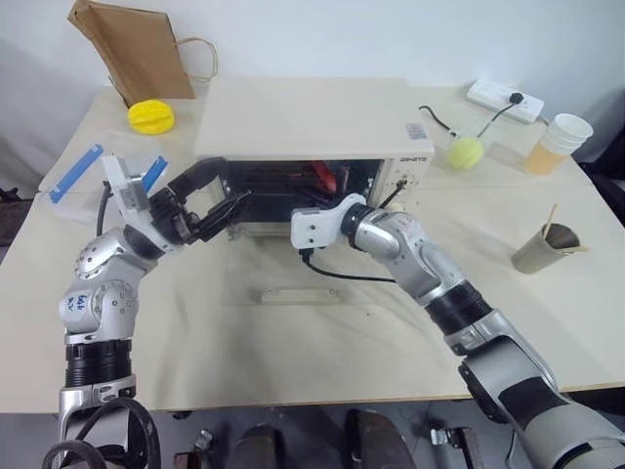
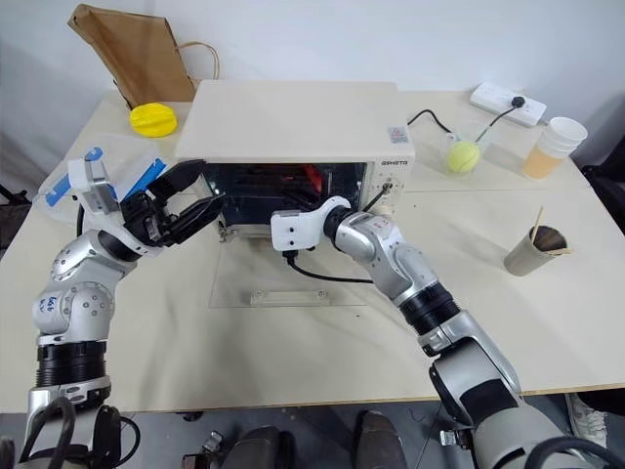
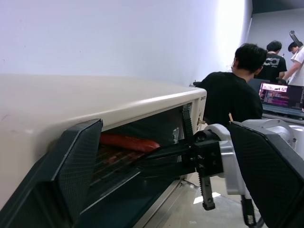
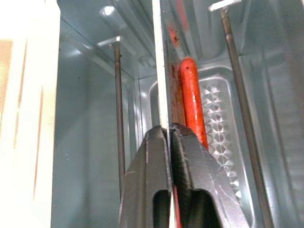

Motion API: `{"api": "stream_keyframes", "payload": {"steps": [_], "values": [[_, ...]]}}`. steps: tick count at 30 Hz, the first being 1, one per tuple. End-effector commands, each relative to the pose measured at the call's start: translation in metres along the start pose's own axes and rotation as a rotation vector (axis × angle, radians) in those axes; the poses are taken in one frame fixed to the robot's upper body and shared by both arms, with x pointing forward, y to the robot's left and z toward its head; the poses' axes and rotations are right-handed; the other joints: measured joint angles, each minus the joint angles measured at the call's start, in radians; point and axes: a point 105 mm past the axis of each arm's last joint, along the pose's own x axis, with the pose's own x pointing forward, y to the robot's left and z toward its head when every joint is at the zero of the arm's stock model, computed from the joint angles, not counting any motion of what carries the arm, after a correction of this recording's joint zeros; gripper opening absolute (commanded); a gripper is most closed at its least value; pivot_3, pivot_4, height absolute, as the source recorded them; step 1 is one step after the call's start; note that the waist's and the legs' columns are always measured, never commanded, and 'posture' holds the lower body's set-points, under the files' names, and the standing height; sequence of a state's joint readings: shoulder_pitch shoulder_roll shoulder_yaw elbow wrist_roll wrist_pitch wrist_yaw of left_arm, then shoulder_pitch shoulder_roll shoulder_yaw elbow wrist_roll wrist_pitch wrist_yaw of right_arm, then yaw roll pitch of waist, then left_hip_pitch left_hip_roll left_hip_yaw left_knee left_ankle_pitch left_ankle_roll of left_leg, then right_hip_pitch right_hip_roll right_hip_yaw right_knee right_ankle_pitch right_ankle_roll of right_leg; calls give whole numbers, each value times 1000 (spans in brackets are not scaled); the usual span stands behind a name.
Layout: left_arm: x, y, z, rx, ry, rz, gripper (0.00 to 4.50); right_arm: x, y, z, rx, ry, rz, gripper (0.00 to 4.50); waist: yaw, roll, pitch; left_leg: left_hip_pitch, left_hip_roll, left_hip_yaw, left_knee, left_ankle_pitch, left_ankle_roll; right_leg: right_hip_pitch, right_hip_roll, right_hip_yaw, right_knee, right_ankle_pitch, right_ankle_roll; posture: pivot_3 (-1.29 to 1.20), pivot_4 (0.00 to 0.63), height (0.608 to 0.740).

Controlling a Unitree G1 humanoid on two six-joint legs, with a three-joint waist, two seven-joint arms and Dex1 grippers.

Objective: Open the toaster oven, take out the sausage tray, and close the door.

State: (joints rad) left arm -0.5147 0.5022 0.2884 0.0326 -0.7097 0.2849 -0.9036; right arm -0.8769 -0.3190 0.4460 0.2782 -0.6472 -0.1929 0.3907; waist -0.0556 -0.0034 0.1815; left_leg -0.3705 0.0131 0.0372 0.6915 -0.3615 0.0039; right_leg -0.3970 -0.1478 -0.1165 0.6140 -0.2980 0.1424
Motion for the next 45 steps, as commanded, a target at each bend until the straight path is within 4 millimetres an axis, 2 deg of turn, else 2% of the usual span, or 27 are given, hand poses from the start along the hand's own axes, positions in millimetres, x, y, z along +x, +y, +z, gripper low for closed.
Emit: {"api": "stream_keyframes", "payload": {"steps": [1, 4, 7, 19, 24, 27, 30, 34, 45], "values": [[5, 2, 4, 7, -4, -3, 4500, -11, -15, 28, 13, -113, -62, 8, 0, 0, 0, 0, 0, 0, 0, 0, 0, 0, 0, 0, 0, 0, 0, 0, 150, 740], [6, 0, 0, -21, 9, -17, 4500, -26, 1, 33, 41, -128, -13, 8, 4, 0, 0, 0, 0, 0, 0, 0, 0, 0, 0, 0, 1, 0, 0, 0, 150, 740], [6, -1, -3, -40, 22, -24, 4500, -36, 6, 37, 55, -130, -3, 8, 6, 0, 0, 0, 0, 0, 1, 0, 0, 0, 0, 0, 1, 0, 0, 0, 150, 740], [13, -2, -17, -118, 44, -44, 4500, -72, 15, 40, 71, -74, 13, 8, 33, 0, 0, 0, 0, 0, 3, 0, 0, 1, 0, 0, 1, 0, 0, 0, 150, 740], [15, 2, -18, -138, 37, -41, 4500, -82, 13, 42, 64, -68, 10, 8, 43, 0, 0, 0, -1, 0, 4, 0, 0, 2, 0, 0, 0, 0, 0, 0, 150, 740], [10, 4, -17, -162, 46, -43, 4500, -92, 18, 41, 40, -59, 43, 8, 52, 0, 0, 0, -1, 0, 4, 0, 0, 2, 0, 0, 0, 0, 0, 0, 150, 740], [-6, 13, -18, -274, 113, -12, 4500, -105, 25, 42, 28, -60, 78, 8, 53, 0, 0, 0, -1, 0, 3, 0, 0, 2, 0, 0, 0, 0, 0, 0, 150, 740], [-13, 18, -15, -370, 144, 2, 4500, -108, 25, 43, 18, -62, 85, 8, 52, -1, 0, 0, 0, 1, 5, 0, 0, 2, 0, 0, 0, 0, 0, 0, 150, 740], [-33, -12, -42, -905, 460, 7, 4500, -108, 26, 44, -12, -77, 107, 8, 52, -1, 0, 1, 0, 0, 6, 0, 0, 2, 0, 1, 3, 0, 0, 0, 150, 740]]}}
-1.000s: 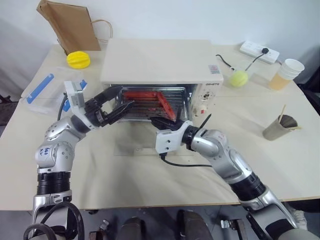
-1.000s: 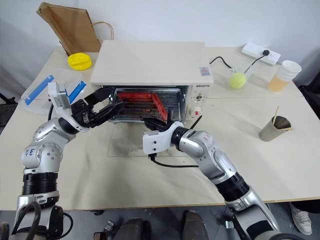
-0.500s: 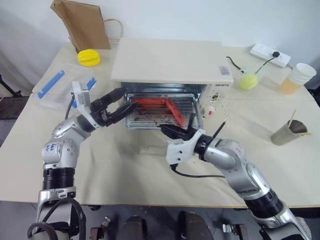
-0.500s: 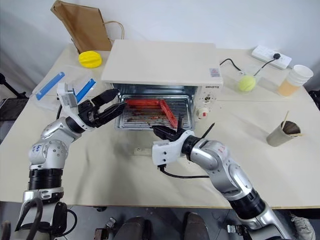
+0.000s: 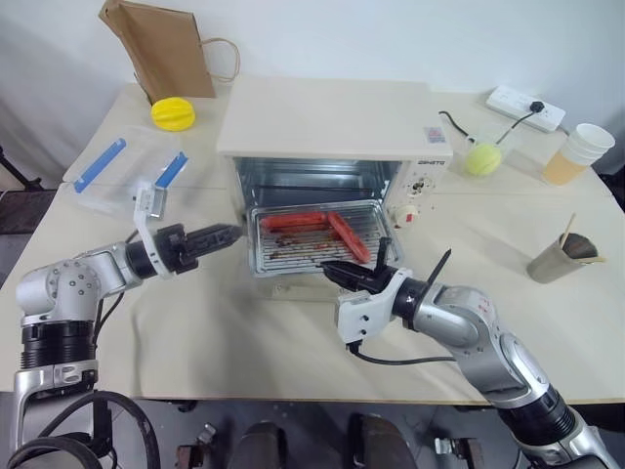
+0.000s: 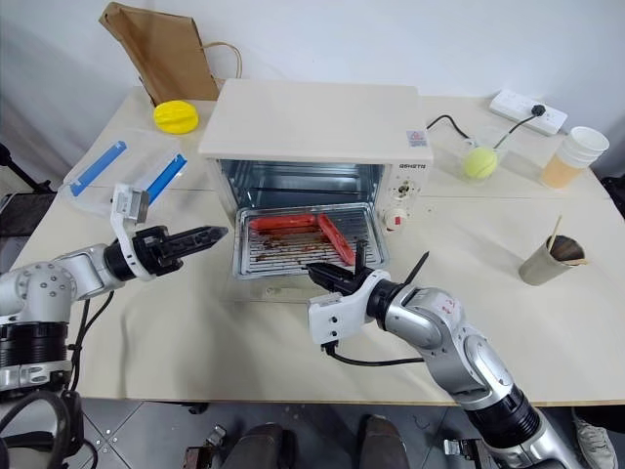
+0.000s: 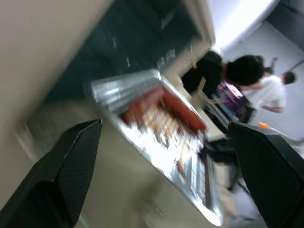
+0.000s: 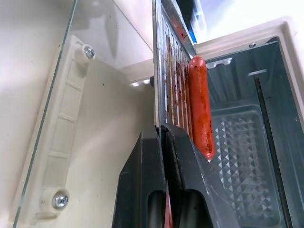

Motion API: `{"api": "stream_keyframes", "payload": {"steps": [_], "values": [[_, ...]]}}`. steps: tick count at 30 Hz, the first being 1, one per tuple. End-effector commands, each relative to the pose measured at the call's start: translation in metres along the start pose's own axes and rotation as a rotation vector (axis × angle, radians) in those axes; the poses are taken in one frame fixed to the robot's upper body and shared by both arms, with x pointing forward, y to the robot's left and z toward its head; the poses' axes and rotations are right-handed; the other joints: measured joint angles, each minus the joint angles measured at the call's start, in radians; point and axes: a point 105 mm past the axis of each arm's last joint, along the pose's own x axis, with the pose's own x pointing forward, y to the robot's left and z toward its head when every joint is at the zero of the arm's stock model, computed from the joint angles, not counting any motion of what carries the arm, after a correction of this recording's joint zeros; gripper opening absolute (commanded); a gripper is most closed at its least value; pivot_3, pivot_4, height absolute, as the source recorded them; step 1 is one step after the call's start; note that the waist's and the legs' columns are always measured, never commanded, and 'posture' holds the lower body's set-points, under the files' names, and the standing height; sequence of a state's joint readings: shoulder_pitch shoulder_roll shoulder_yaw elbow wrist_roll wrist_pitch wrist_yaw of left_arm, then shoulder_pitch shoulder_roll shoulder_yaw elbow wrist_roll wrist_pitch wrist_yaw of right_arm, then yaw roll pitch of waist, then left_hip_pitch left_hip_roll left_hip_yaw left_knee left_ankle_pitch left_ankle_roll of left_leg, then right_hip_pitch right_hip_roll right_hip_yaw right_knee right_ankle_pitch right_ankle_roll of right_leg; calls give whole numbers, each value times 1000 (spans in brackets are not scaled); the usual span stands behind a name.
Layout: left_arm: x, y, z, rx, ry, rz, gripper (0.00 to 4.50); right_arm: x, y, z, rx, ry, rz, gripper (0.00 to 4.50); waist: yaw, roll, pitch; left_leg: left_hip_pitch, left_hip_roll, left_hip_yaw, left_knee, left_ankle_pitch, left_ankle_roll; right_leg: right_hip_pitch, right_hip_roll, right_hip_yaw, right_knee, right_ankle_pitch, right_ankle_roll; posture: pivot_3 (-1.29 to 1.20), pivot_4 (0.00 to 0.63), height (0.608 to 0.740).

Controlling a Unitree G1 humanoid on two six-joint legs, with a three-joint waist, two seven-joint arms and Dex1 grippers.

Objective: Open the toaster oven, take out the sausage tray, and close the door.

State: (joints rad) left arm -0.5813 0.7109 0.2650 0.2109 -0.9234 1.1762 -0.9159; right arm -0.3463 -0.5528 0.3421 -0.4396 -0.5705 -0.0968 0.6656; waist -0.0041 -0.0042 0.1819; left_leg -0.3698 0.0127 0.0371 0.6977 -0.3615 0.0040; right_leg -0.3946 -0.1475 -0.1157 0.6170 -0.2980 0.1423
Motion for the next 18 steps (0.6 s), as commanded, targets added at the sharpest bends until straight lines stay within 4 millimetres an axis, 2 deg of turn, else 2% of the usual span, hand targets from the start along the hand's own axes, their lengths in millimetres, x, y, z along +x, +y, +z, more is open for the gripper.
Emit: {"api": "stream_keyframes", "payload": {"steps": [1, 4, 8, 12, 18], "values": [[3, -6, -4, -120, 44, -7, 4500, -5, -19, 9, -56, -39, -59, 8, 1, 0, 0, 0, 0, 0, 0, 0, 0, 0, 0, 0, 0, 0, 0, 0, 150, 740], [9, 1, -14, -209, 89, 46, 4500, -4, -20, 11, -66, -52, -58, 8, 2, 0, 0, 0, 0, 0, 1, 0, 0, 0, 0, 0, 1, 0, 0, 0, 150, 740], [23, 3, -23, -321, 94, 22, 4500, -2, -21, 10, -92, -68, -44, 8, 2, 0, 0, 1, 0, 0, 1, 0, 0, 0, 0, 1, 1, 0, 0, 0, 150, 740], [34, -3, -18, -372, 49, -38, 4500, -2, -21, 9, -103, -84, -26, 8, 0, 0, 0, 1, 0, 0, 1, 0, 0, 0, 0, 1, 2, 0, 0, 0, 150, 740], [35, -2, -17, -395, 23, -35, 4500, -1, -21, 8, -100, -90, -18, 8, 0, 0, 0, 1, 0, 0, 1, 0, 0, 0, 0, 1, 2, 0, 0, 0, 150, 740]]}}
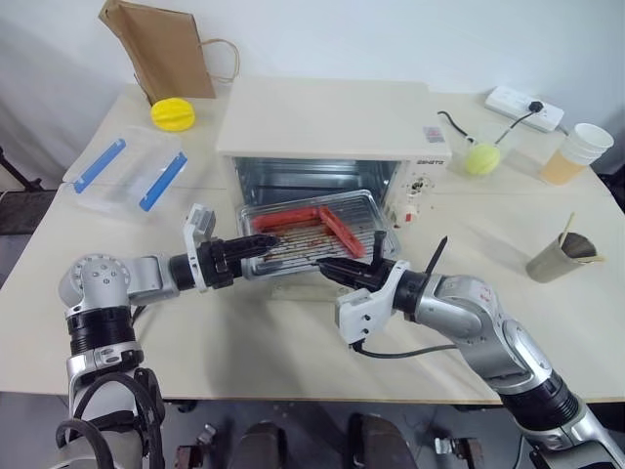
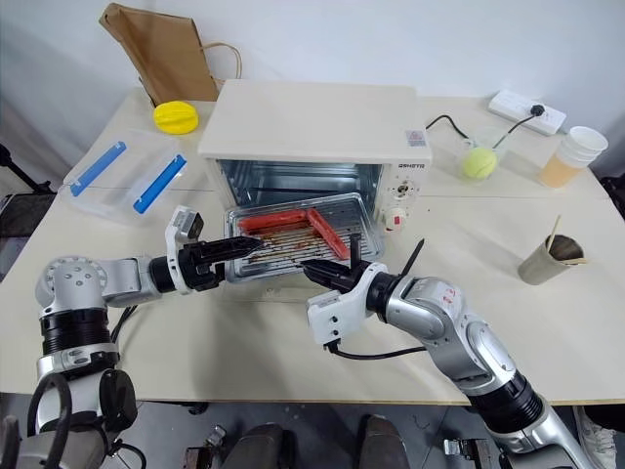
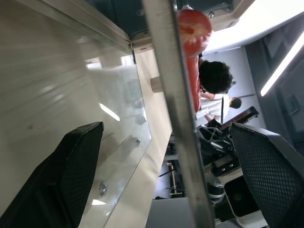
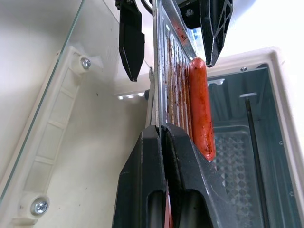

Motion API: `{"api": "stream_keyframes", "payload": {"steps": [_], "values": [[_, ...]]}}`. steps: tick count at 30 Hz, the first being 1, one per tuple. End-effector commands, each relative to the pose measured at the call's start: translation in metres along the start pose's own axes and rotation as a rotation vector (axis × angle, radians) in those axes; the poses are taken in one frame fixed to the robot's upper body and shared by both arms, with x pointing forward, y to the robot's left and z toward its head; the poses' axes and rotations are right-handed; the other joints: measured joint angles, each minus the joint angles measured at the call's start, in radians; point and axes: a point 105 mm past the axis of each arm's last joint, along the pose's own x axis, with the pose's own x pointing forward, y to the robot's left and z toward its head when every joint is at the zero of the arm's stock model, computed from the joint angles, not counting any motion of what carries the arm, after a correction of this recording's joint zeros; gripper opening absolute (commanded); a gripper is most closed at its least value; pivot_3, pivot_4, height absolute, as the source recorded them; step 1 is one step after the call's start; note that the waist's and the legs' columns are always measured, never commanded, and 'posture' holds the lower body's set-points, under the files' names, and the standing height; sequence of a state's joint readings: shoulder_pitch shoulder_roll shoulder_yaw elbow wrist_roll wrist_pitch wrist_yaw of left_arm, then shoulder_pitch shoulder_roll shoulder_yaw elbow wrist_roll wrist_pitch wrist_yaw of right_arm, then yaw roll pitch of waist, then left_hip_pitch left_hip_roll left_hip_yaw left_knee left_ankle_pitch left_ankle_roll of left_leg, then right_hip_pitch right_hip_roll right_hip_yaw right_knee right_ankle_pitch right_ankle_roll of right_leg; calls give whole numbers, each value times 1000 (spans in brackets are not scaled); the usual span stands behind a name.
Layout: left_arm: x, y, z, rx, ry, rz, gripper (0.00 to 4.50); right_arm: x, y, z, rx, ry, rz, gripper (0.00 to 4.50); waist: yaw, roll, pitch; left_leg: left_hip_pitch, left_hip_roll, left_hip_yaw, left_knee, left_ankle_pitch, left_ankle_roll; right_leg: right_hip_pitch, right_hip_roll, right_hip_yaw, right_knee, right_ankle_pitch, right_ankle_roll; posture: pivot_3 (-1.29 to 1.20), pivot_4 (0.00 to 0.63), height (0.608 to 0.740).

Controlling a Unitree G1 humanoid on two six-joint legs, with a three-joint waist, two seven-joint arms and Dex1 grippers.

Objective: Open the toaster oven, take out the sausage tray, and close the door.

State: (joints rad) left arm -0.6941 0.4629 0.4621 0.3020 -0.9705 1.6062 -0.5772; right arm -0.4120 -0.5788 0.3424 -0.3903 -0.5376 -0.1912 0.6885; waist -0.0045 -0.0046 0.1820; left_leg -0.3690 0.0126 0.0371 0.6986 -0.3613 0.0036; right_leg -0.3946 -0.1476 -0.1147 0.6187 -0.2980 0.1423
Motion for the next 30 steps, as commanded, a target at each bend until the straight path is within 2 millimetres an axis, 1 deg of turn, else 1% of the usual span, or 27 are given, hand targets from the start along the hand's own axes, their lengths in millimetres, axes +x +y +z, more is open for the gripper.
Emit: {"api": "stream_keyframes", "payload": {"steps": [1, 3, 5, 7, 10, 15, 16, 20, 23, 25, 26, 30], "values": [[-2, -8, 6, 1, -33, -39, 4134, -3, -14, 4, -27, -24, -43, 0, 0, 0, 0, 0, 0, 0, 0, 0, 0, 0, 0, 0, 0, 0, 0, 0, 150, 740], [-2, -7, 5, -13, -43, -52, 3793, -3, -13, 5, -22, -29, -39, 0, 0, 0, 0, 0, 0, 0, 0, 0, 0, 0, 0, 0, 0, 0, 0, 0, 150, 740], [-1, -7, 7, -29, -72, -63, 3120, -2, -12, 5, -17, -32, -38, 0, 0, 0, 0, 0, 0, 0, 0, 0, 0, 0, 0, 0, 0, 0, 0, 0, 150, 740], [2, -5, 5, -32, -71, -58, 2503, -2, -12, 6, -17, -35, -38, 0, 2, 0, 0, 0, 0, 0, 0, 0, 0, 0, 0, 1, 0, 0, 0, 0, 150, 740], [5, -3, -1, -49, -62, -63, 1601, -1, -12, 6, -17, -37, -36, 0, 1, 0, 0, 0, 0, 0, 0, 0, 0, 0, 0, 1, 0, 0, 0, 0, 150, 740], [5, 0, -2, -78, -84, -58, 142, -2, -12, 5, 16, -42, -31, 0, 1, 0, 0, 1, 0, 0, 0, 0, 0, 0, 0, 1, 0, 0, 0, 0, 150, 740], [5, 1, -2, -86, -89, -57, 26, -3, -12, 5, 37, -43, -30, 0, 1, 0, 0, 1, 0, 0, 0, 0, 0, 0, 0, 1, 0, 0, 0, 0, 150, 740], [2, 2, -1, -122, -106, -64, 26, -6, -13, 4, 101, -49, -26, 0, 1, 0, 0, 1, 0, -1, 0, 0, 0, 0, 0, 2, 0, 0, 0, 0, 150, 740], [-4, 6, 3, -158, -135, -57, 0, -9, -16, 3, 150, -53, -38, 730, 1, 0, 0, 1, 0, -1, 0, 0, 0, 0, 0, 2, 0, 0, 0, 0, 150, 740], [-9, 7, 5, -181, -152, -61, 0, -14, -18, 3, 168, -59, -44, 1366, 1, 0, 0, 1, 0, -1, 0, 0, 0, 0, 0, 2, 0, 0, 0, 0, 150, 740], [-13, 7, 5, -193, -158, -70, 0, -18, -19, 1, 179, -60, -47, 1788, 0, 0, 0, 1, 0, -1, 0, 0, 0, 0, 0, 2, 0, 0, 0, 0, 150, 740], [-31, 5, 0, -211, -168, -93, 0, -37, -20, -3, 252, -81, -62, 3080, 0, 0, 0, 2, 0, -2, -1, 0, 0, 0, 0, 2, 0, 0, 0, 0, 150, 740]]}}
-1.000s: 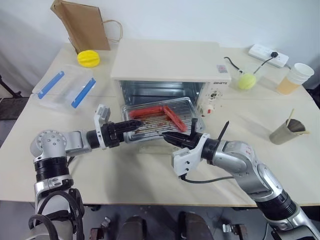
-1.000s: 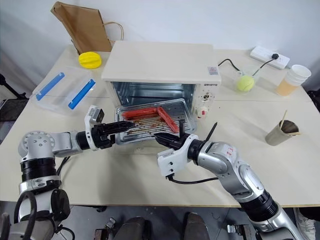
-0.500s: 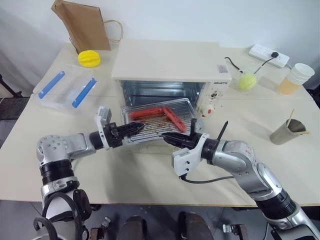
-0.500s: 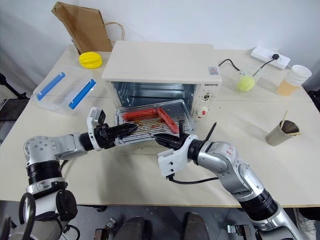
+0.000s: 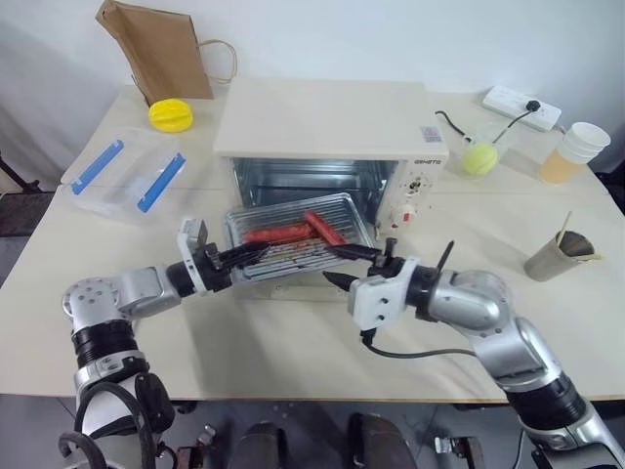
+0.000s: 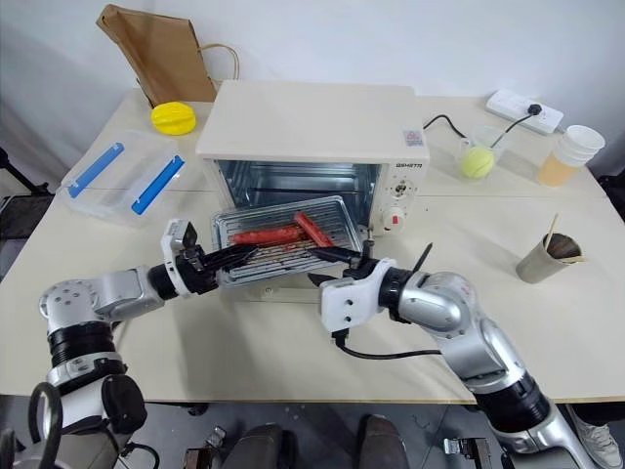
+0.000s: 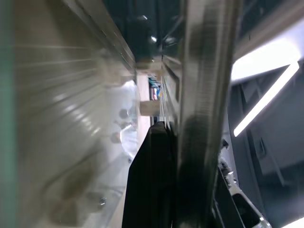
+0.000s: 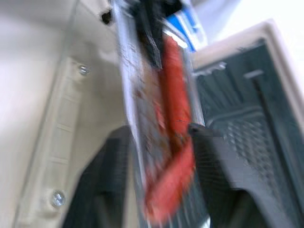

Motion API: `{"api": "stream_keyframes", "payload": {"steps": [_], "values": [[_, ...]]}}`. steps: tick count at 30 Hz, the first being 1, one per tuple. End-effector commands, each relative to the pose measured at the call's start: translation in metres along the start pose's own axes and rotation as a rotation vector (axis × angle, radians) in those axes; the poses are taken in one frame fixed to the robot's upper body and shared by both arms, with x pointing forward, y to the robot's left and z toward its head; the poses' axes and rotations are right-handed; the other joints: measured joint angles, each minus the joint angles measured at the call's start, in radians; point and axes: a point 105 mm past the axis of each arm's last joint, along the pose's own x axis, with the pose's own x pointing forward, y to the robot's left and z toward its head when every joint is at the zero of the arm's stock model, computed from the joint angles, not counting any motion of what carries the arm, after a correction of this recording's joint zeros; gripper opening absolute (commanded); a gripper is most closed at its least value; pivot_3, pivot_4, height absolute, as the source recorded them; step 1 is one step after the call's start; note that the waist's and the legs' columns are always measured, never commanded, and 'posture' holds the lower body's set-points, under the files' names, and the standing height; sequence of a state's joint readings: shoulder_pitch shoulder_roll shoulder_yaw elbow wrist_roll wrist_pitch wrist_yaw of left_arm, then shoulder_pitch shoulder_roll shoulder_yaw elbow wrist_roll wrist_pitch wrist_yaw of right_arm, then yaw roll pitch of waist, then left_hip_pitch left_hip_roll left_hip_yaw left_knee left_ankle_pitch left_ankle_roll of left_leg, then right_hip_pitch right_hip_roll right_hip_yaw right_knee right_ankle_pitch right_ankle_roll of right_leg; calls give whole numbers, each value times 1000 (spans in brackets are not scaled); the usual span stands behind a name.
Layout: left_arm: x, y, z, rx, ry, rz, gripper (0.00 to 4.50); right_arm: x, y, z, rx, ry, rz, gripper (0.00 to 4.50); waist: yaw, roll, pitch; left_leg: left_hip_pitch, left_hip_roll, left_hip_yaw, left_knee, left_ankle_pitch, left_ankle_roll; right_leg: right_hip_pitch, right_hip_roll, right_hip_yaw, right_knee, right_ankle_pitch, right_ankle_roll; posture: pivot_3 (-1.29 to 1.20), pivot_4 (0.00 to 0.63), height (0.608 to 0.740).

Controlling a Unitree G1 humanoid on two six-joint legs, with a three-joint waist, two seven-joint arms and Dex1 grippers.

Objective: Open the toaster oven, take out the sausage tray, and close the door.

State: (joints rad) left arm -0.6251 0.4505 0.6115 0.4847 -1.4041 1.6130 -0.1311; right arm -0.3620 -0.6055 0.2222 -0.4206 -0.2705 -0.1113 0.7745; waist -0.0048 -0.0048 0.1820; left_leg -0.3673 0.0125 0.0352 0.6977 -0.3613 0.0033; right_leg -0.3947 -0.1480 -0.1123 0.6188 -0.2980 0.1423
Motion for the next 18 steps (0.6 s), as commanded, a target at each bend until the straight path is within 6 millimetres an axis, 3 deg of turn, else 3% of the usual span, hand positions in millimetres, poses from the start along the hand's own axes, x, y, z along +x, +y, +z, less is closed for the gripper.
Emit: {"api": "stream_keyframes", "payload": {"steps": [1, 4, 7, 10, 18], "values": [[-16, -11, 0, 2, -17, -68, 0, -18, -9, 8, 30, -58, -34, 3478, 0, 0, 0, 0, 0, 0, 0, 0, 0, 0, 0, 0, 0, 0, 0, 0, 150, 740], [-35, -12, -7, -7, -24, -80, 0, -35, -6, 1, 126, -77, -22, 4493, 1, 0, 0, 1, 0, -1, 0, 0, 0, 0, 0, 1, 0, 0, 0, 0, 150, 740], [-76, -8, -17, -29, -122, -81, 0, -65, 0, -21, 290, -60, -11, 4493, -2, 0, 0, 3, 0, -1, -1, 0, 0, 1, -1, 4, 0, 0, 0, 0, 150, 740], [-115, -5, -26, -51, -300, -92, 0, -82, 12, -39, 402, -47, 18, 4493, -21, -1, 0, 11, 1, 2, -8, -1, 1, 4, -2, 8, -1, 0, 0, 0, 150, 740], [-164, 5, -59, -24, -634, -59, 0, -94, 23, -90, 634, 37, -80, 4493, -20, 1, 1, 15, 4, 4, -8, 0, 1, 9, -3, 10, -10, -2, -3, 0, 150, 740]]}}
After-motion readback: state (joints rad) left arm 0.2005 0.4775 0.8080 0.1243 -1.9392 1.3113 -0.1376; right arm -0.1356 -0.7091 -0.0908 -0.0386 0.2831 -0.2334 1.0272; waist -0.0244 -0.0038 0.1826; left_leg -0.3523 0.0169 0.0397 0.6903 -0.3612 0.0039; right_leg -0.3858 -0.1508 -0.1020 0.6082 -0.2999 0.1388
